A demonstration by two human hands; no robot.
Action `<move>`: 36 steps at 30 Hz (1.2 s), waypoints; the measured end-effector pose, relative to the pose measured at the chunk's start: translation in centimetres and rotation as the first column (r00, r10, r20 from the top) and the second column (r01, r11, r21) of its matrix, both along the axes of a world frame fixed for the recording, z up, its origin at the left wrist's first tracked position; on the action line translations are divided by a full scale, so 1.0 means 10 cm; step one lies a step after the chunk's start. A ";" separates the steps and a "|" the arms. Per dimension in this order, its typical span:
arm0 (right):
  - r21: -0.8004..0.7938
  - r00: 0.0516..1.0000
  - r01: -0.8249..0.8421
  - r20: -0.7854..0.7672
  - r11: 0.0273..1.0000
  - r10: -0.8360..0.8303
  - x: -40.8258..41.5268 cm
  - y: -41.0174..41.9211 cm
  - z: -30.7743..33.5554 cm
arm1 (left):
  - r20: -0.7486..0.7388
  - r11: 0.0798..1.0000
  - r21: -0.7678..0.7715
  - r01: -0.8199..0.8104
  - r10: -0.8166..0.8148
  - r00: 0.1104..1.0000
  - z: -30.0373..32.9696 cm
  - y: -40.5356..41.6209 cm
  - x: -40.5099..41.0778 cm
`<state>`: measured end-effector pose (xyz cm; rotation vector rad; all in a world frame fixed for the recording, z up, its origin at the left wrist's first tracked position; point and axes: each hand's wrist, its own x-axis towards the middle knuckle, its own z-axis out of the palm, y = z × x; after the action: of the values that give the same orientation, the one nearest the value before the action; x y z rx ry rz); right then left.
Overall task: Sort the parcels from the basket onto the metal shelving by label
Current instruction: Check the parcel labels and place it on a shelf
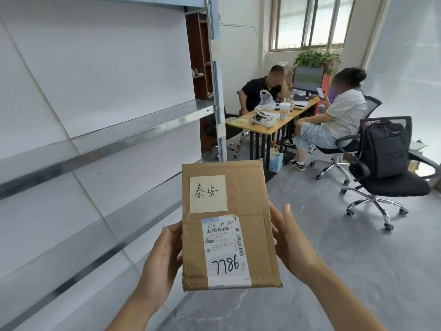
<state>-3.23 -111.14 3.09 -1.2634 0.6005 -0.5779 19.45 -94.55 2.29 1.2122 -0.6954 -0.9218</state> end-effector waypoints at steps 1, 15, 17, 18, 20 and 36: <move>-0.001 1.000 -0.007 -0.002 1.000 0.007 0.00 -0.10 0.01 | 0.001 1.000 0.000 -0.013 0.013 1.000 0.01 -0.09 -0.01; 0.018 0.996 -0.070 -0.047 0.997 0.071 0.45 -1.34 -0.15 | -0.075 0.998 0.041 -0.056 0.059 0.995 -0.26 -1.15 0.34; 0.007 0.995 -0.080 -0.058 0.997 0.080 0.59 -1.54 -0.15 | -0.076 0.998 0.029 -0.063 0.065 0.995 -0.32 -1.32 0.46; 0.008 0.995 -0.081 -0.064 0.997 0.082 0.67 -1.65 -0.14 | -0.077 0.997 0.026 -0.076 0.078 0.994 -0.36 -1.42 0.52; 0.030 0.995 -0.074 -0.072 0.997 0.075 0.85 -1.84 -0.16 | -0.097 0.995 0.018 -0.098 0.099 0.990 -0.39 -1.59 0.66; 0.133 0.983 -0.089 -0.149 0.987 0.108 1.84 -3.04 -0.35 | -0.173 0.970 0.189 -0.149 0.183 0.968 -0.66 -2.64 1.54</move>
<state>15.20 -141.51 -0.37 -1.2189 0.6898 -0.3552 34.88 -120.90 -4.32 1.2970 -0.3600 -0.9568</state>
